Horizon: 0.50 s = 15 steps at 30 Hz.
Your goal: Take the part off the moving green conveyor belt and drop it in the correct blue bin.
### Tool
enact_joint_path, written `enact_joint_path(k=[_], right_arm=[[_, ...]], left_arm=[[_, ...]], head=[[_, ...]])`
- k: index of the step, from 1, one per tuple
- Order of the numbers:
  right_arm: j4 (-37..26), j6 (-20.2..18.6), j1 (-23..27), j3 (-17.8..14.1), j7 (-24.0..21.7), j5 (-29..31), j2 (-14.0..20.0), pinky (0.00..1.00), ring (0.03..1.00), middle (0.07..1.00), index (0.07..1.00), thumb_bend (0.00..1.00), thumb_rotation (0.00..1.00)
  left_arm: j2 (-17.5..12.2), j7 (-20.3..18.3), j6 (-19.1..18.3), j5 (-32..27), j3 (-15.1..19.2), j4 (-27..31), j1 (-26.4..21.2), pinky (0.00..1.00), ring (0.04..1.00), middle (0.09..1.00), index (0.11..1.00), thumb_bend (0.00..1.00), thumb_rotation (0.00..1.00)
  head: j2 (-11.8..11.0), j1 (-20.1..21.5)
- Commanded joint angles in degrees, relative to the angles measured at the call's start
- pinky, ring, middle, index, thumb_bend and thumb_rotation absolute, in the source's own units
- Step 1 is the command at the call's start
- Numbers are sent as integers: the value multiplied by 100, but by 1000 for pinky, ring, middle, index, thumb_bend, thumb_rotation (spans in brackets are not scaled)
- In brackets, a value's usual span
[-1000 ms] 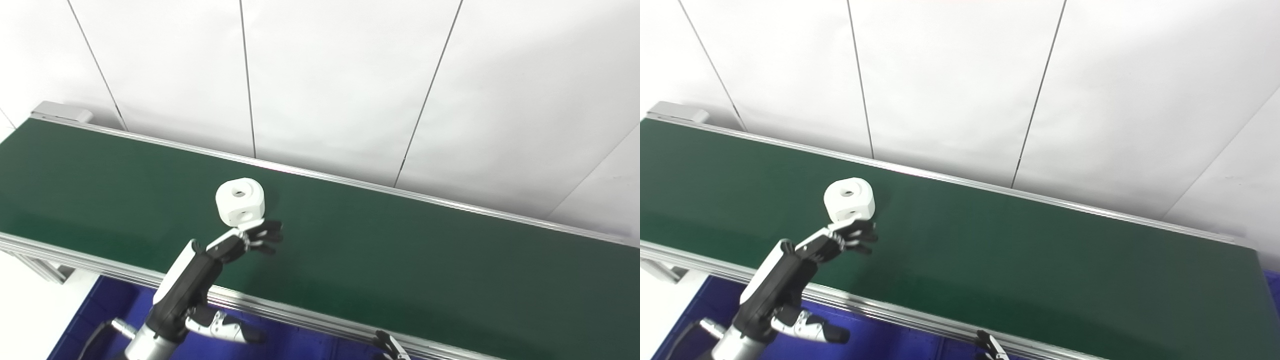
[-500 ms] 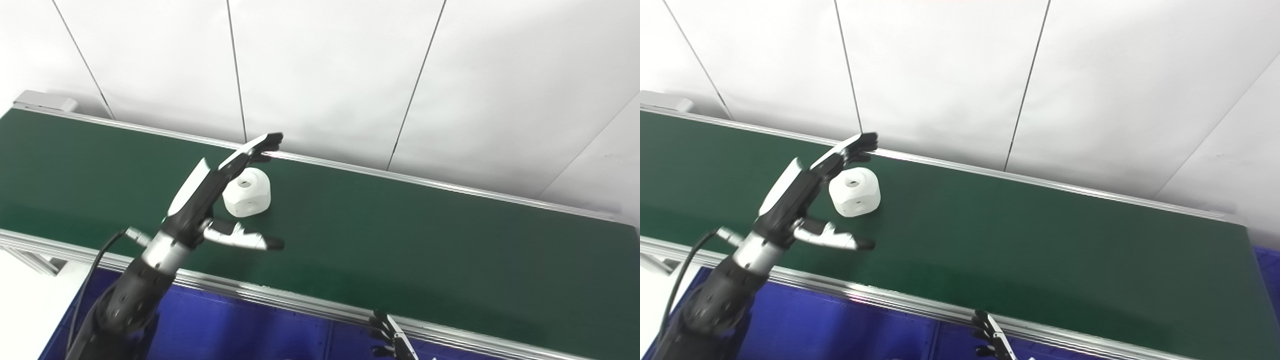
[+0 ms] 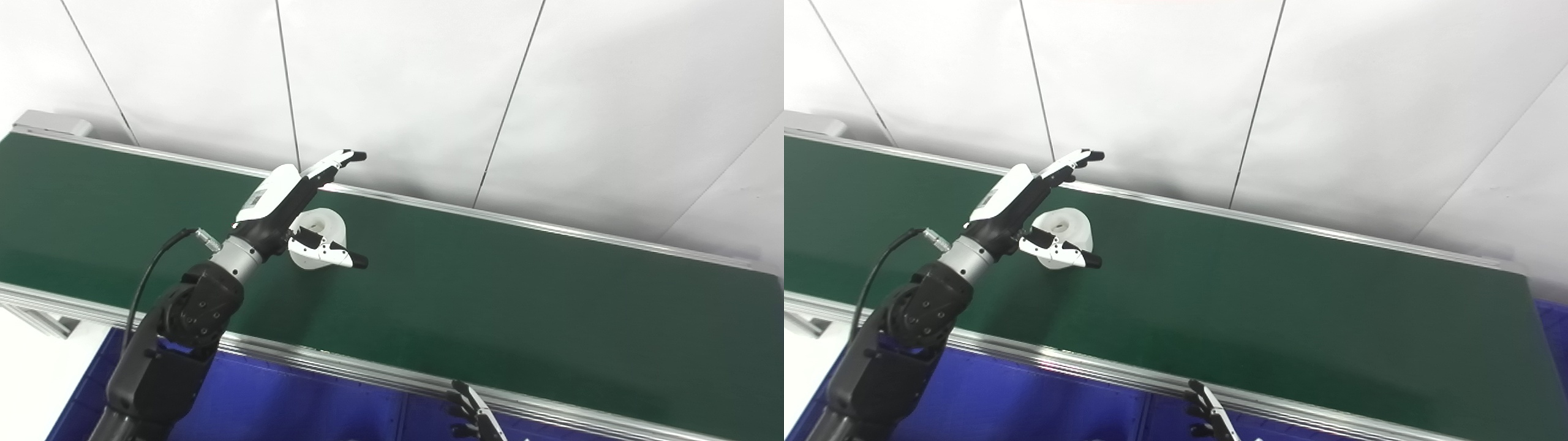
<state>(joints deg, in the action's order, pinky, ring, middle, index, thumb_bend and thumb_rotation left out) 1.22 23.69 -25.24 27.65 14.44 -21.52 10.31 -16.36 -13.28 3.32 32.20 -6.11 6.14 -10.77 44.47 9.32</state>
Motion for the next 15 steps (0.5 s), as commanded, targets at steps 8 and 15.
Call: enact_joint_path(k=[8, 15], right_arm=[[-218, 322, -59, 20, 103, 6, 14, 684, 791, 843, 913, 680, 525], [-281, 322, -105, 9, 84, 52, 16, 676, 789, 847, 911, 685, 540]], left_arm=[[-180, 418, -92, 984, -356, -487, -375, 988, 976, 986, 887, 868, 319], [-91, 662, -228, 1339, -578, -956, -413, 1000, 1000, 999, 872, 879, 256]], head=[[38, -21], [73, -16]])
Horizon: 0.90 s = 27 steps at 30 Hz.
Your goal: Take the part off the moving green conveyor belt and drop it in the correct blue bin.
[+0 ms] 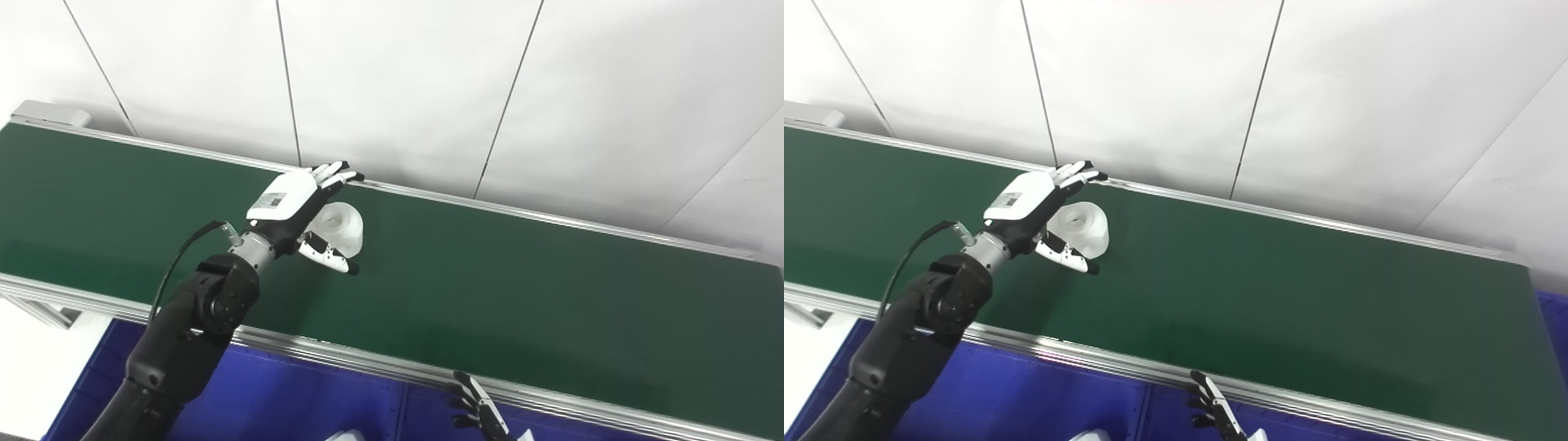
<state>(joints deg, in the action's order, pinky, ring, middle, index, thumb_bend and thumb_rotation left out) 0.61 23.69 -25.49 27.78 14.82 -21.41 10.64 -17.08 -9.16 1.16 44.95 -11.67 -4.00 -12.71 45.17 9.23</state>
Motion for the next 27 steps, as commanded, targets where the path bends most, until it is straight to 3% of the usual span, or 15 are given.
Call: enact_joint_path(k=[1, 4, 9, 12, 13, 14, 16, 17, 18, 19, 21, 27], right_arm=[[-231, 322, -91, -3, 36, 70, -15, 677, 791, 848, 911, 683, 535], [-265, 317, -125, -24, -1, 91, -14, 688, 798, 853, 913, 685, 534], [-327, 320, -170, -10, 10, 171, -4, 689, 800, 855, 911, 685, 524], [-358, 321, -191, 1, 2, 212, 14, 698, 804, 861, 914, 683, 514], [-370, 321, -198, -3, -5, 208, 19, 697, 806, 862, 915, 682, 516], [-381, 319, -201, -3, 0, 204, 23, 699, 808, 862, 915, 683, 517], [-388, 319, -212, -16, 3, 204, 14, 699, 809, 862, 915, 683, 517], [-386, 320, -218, -27, 1, 204, 5, 699, 809, 860, 914, 692, 526], [-385, 321, -222, -35, -1, 207, -1, 699, 809, 860, 914, 695, 528], [-382, 322, -219, -35, 0, 218, -2, 699, 810, 861, 915, 695, 530], [-382, 322, -211, -35, -4, 245, -2, 699, 808, 860, 915, 692, 526], [-361, 321, -202, -76, -29, 231, -34, 695, 807, 858, 919, 691, 536]], left_arm=[[6, 279, -43, 99, -49, 6, -216, 1000, 1000, 1000, 870, 878, 251], [65, 367, -101, 153, -116, -113, -213, 1000, 1000, 1000, 865, 868, 240], [333, 849, 81, -126, -75, -557, -210, 971, 961, 968, 834, 848, 196], [520, 1214, 388, -517, 40, -859, -230, 670, 796, 877, 778, 750, 58], [565, 1345, 525, -626, 66, -969, -248, 637, 769, 852, 765, 721, 29], [618, 1436, 644, -770, 105, -1073, -267, 558, 669, 754, 737, 665, 9], [708, 1588, 868, -1009, 167, -1248, -302, 517, 613, 691, 725, 636, 2], [744, 1652, 961, -1103, 189, -1316, -316, 472, 555, 575, 699, 575, 1], [791, 1707, 1042, -1193, 208, -1379, -332, 461, 540, 546, 692, 560, 0], [837, 1779, 1129, -1255, 219, -1437, -350, 437, 509, 495, 609, 528, 0], [921, 1919, 1311, -1370, 243, -1554, -385, 411, 479, 464, 564, 512, 0], [1066, 2112, 1609, -1601, 299, -1646, -414, 402, 456, 453, 544, 508, 0]], head=[[6, -4], [22, -9], [58, -1], [84, 7], [86, 11], [97, 19], [108, 27], [110, 29], [113, 30], [122, 34], [129, 31], [135, 33]])
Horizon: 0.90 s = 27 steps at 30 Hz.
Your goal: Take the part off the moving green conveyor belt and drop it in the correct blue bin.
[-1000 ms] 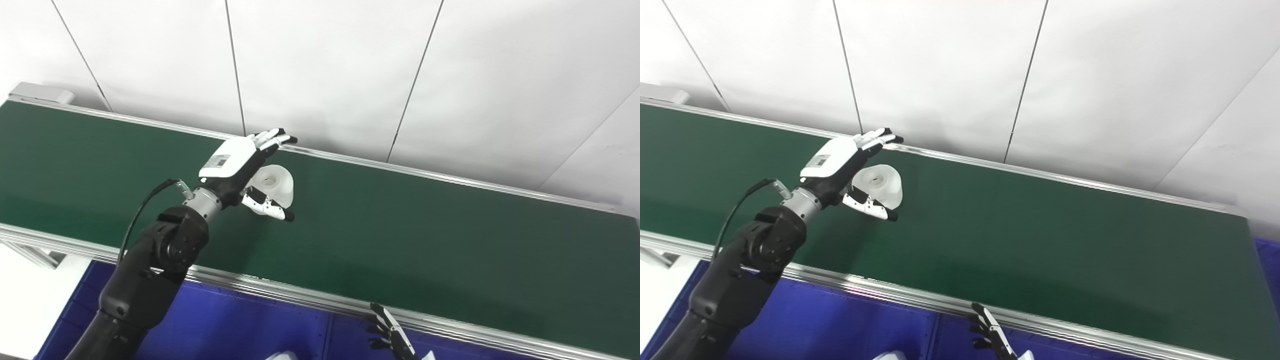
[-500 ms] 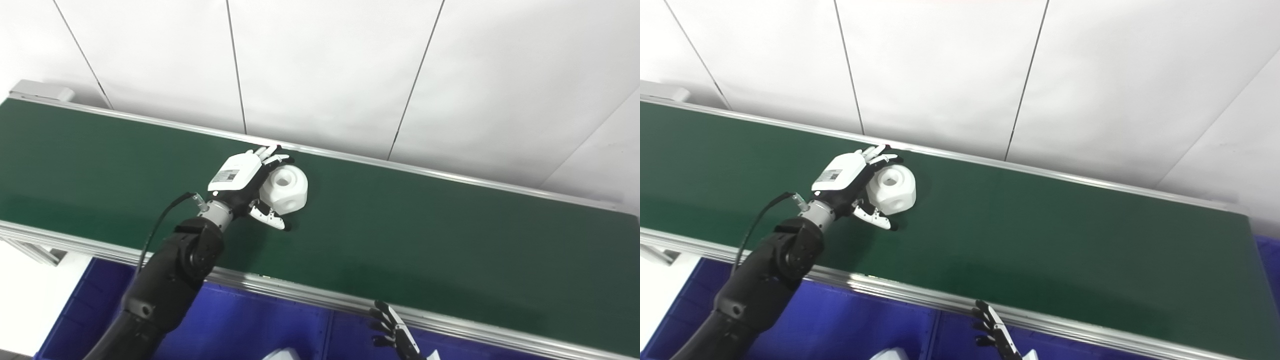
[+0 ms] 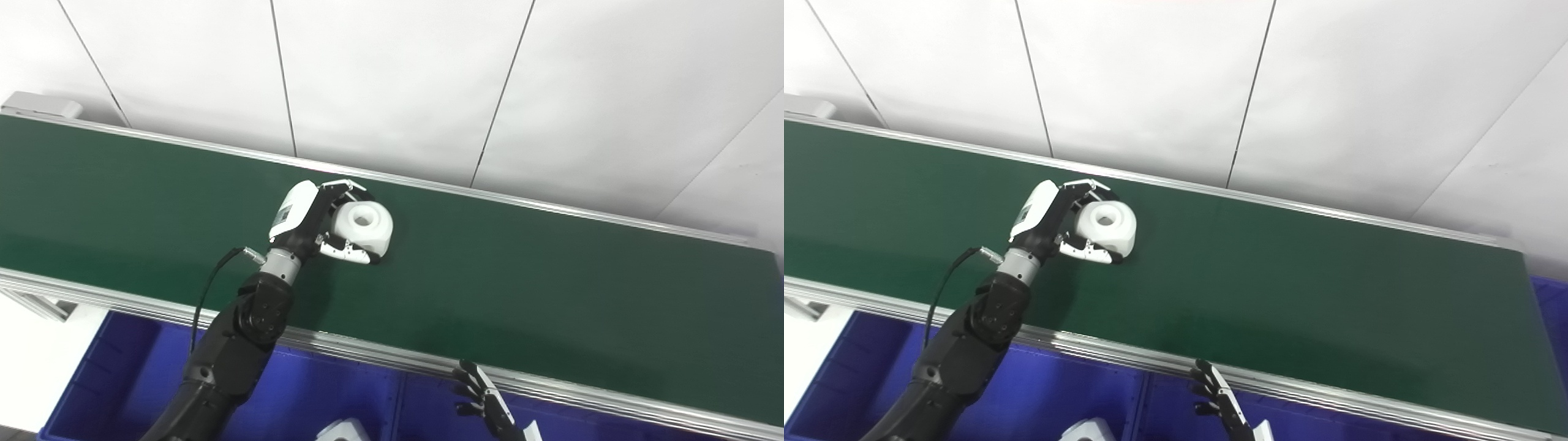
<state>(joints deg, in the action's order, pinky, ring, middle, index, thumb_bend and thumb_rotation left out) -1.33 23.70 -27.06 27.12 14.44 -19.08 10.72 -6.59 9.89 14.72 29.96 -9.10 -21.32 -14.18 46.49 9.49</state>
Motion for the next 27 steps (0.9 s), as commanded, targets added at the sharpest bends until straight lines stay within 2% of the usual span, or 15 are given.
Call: enact_joint_path(k=[1, 6, 12, 15, 19, 20, 21, 22, 27], right_arm=[[-168, 321, -47, -16, 15, -11, -49, 695, 807, 858, 920, 691, 537], [-190, 316, -59, -41, -24, 6, -75, 690, 801, 856, 917, 693, 525], [-233, 321, -84, -35, -51, 25, -97, 689, 800, 856, 916, 695, 524], [-303, 317, -111, -57, -71, -30, -139, 686, 797, 855, 915, 694, 528], [-368, 316, -107, -54, -102, -68, -205, 687, 793, 857, 914, 688, 528], [-366, 316, -100, -57, -113, -62, -247, 688, 794, 858, 914, 684, 528], [-362, 315, -96, -63, -123, -56, -277, 687, 789, 855, 913, 684, 527], [-354, 309, -99, -79, -139, -53, -330, 686, 787, 854, 913, 684, 526], [-321, 308, -118, -109, -128, -113, -493, 686, 790, 852, 908, 686, 532]], left_arm=[[28, 225, 285, -122, 46, 84, -268, 402, 456, 453, 544, 508, 0], [-28, 168, 413, -317, 89, 140, -206, 393, 454, 456, 544, 509, 0], [-134, 72, 353, -367, 134, 597, 47, 411, 466, 462, 539, 510, 0], [-232, -139, 266, -597, 195, 1124, 289, 391, 461, 464, 537, 510, 0], [-402, -396, 358, -925, 268, 1682, 560, 380, 453, 461, 537, 511, 0], [-493, -486, 472, -1051, 283, 1836, 683, 380, 453, 461, 536, 511, 0], [-556, -552, 553, -1137, 294, 1939, 768, 381, 451, 460, 538, 511, 0], [-640, -645, 657, -1276, 302, 2039, 874, 381, 449, 459, 539, 511, 0], [-878, -989, 1087, -1880, 323, 2385, 1341, 381, 437, 454, 543, 509, 0]], head=[[3, 7], [43, 35], [92, 91], [262, 350], [412, 891], [435, 1154], [435, 1154], [449, 1402], [537, 1681]])
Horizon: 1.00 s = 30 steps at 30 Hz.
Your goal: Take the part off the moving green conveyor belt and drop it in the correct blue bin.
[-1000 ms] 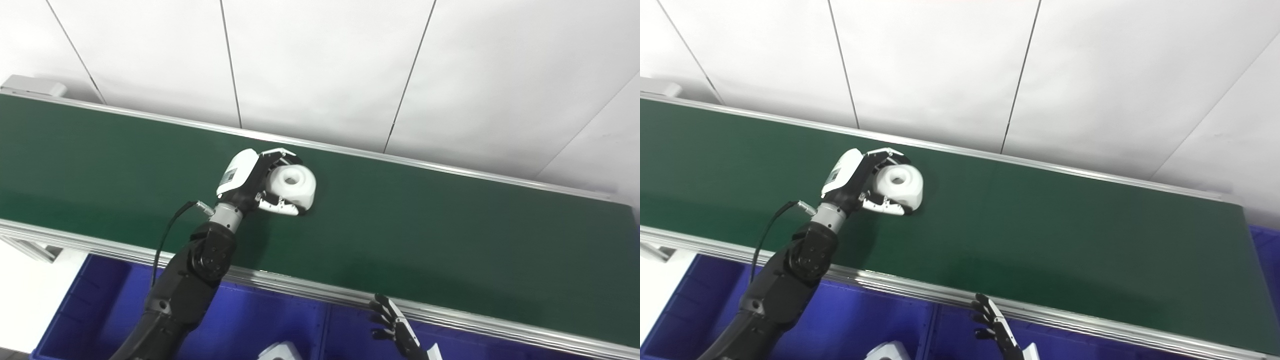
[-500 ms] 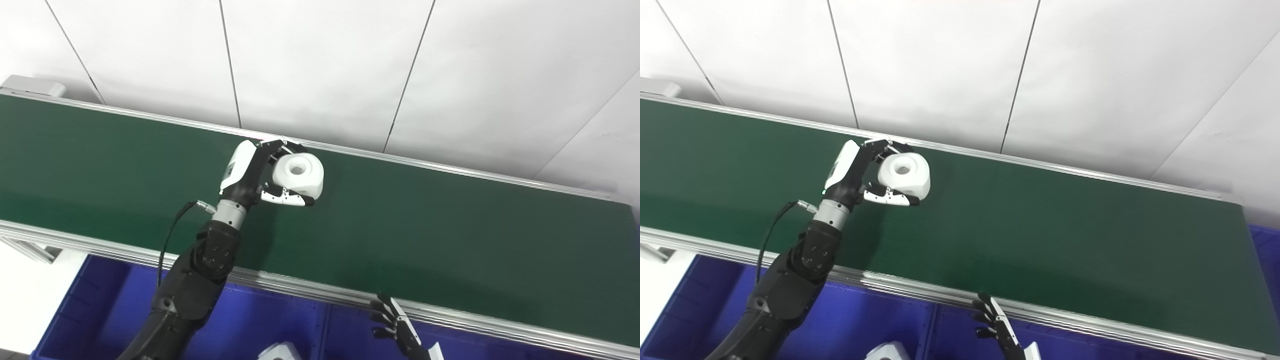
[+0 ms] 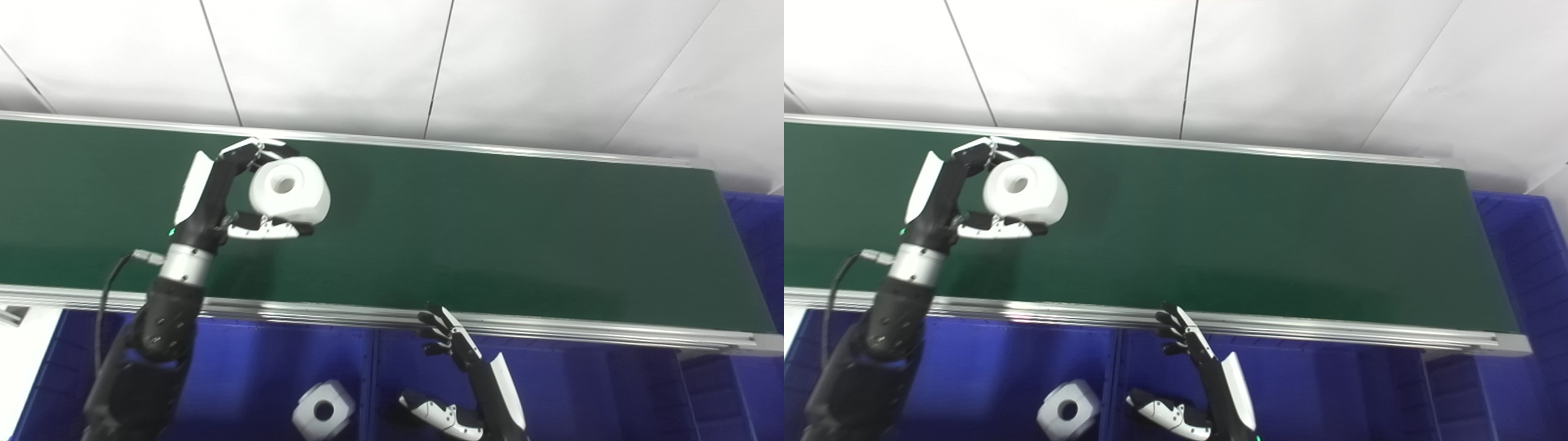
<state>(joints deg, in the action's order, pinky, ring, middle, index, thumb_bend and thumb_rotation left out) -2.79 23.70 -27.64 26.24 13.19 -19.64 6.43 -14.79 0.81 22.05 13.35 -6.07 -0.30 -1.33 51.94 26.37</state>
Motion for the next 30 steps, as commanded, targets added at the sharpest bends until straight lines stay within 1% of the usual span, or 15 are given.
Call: enact_joint_path(k=[1, 5, 8, 11, 15, 16, 17, 21, 22, 24, 25, 26, 29, 30], right_arm=[[-181, 304, -72, -36, -3, -91, -89, 685, 792, 854, 908, 685, 538], [-275, 253, -130, -84, -81, -116, -158, 681, 796, 860, 909, 671, 538], [-331, 241, -167, -125, -141, -72, -193, 681, 796, 858, 906, 671, 523], [-364, 256, -198, -170, -195, -21, -204, 678, 797, 856, 903, 670, 511], [-382, 245, -211, -253, -247, -44, -192, 671, 796, 852, 904, 672, 525], [-394, 244, -216, -272, -270, -37, -184, 670, 795, 852, 904, 675, 531], [-399, 262, -217, -286, -277, -20, -175, 671, 792, 850, 902, 666, 515], [-449, 286, -231, -345, -343, 104, -126, 680, 792, 850, 901, 653, 490], [-471, 281, -238, -363, -365, 122, -113, 684, 792, 853, 904, 654, 499], [-507, 279, -248, -395, -415, 164, -90, 683, 795, 861, 909, 654, 500], [-523, 280, -249, -415, -438, 183, -77, 682, 796, 861, 910, 654, 500], [-532, 278, -249, -429, -467, 204, -66, 680, 796, 862, 911, 655, 499], [-569, 275, -266, -479, -533, 255, -34, 675, 799, 865, 913, 653, 490], [-580, 274, -274, -499, -546, 253, -32, 672, 798, 864, 912, 656, 495]], left_arm=[[-82, -134, 404, -318, 15, 336, 135, 383, 436, 453, 543, 509, 0], [-205, -171, 487, -431, -62, 609, 585, 366, 422, 454, 542, 510, 0], [-336, -102, 487, -351, -177, 842, 1004, 366, 427, 461, 535, 513, 0], [-544, 2, 487, -134, -346, 1049, 1403, 380, 439, 472, 523, 515, 0], [-712, -86, 487, -231, -499, 1286, 2024, 419, 478, 480, 510, 517, 0], [-752, -65, 487, -215, -543, 1314, 2135, 413, 478, 482, 507, 517, 0], [-778, -53, 487, -193, -571, 1334, 2236, 408, 475, 481, 507, 518, 0], [-818, 17, 487, -143, -700, 1370, 2569, 416, 477, 476, 512, 518, 0], [-825, 27, 487, -140, -752, 1374, 2658, 370, 434, 472, 516, 517, 0], [-853, 34, 487, -98, -874, 1382, 2758, 330, 403, 466, 522, 516, 0], [-875, 55, 487, -47, -952, 1392, 2771, 328, 401, 465, 522, 515, 0], [-917, 96, 487, 51, -1032, 1406, 2778, 348, 421, 468, 520, 516, 0], [-1025, 154, 487, 406, -1243, 1420, 2828, 417, 477, 477, 514, 516, 0], [-1044, 170, 487, 482, -1287, 1416, 2836, 423, 481, 477, 514, 516, 0]], head=[[27, 23], [128, 29], [173, 7], [197, -100], [223, -224], [232, -267], [243, -312], [313, -523], [335, -557], [358, -621], [397, -702], [397, -702], [425, -952], [431, -971]])
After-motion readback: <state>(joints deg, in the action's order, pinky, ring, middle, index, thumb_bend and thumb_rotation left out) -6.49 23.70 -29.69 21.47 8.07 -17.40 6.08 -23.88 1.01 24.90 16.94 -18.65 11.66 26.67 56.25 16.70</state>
